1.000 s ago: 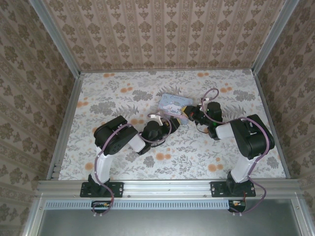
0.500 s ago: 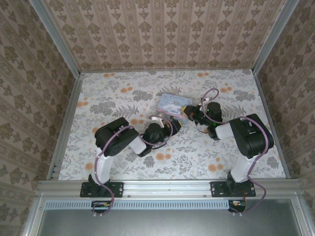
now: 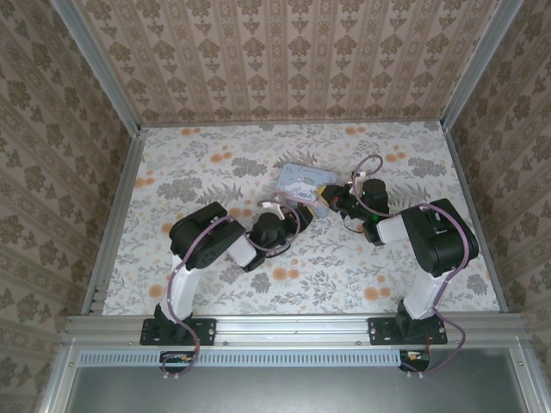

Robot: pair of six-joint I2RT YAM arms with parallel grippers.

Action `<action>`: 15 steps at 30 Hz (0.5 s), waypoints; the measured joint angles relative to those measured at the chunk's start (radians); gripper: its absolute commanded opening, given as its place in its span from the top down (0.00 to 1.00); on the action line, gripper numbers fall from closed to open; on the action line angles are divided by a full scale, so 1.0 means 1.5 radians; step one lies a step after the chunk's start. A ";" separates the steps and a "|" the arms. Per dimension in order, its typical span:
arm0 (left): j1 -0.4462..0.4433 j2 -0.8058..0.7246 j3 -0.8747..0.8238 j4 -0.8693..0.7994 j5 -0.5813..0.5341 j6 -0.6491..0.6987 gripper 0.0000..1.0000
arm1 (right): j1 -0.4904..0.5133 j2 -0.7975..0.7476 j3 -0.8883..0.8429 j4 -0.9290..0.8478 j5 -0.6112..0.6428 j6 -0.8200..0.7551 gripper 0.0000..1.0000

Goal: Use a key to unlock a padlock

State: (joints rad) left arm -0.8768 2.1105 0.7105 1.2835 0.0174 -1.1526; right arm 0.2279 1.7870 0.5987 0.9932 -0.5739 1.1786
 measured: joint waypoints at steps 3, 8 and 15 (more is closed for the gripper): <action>0.001 0.000 0.007 -0.014 0.000 0.000 0.57 | -0.001 0.000 0.000 0.000 -0.002 0.000 1.00; 0.002 0.000 0.012 -0.040 -0.007 0.000 0.67 | -0.001 0.000 0.000 0.000 -0.002 0.000 1.00; 0.005 0.000 0.016 -0.060 -0.012 -0.003 0.77 | -0.001 0.001 0.000 0.002 -0.002 0.000 1.00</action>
State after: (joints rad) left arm -0.8696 2.1101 0.7349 1.1931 -0.0006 -1.1572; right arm 0.2272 1.7889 0.5987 0.9966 -0.5774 1.1786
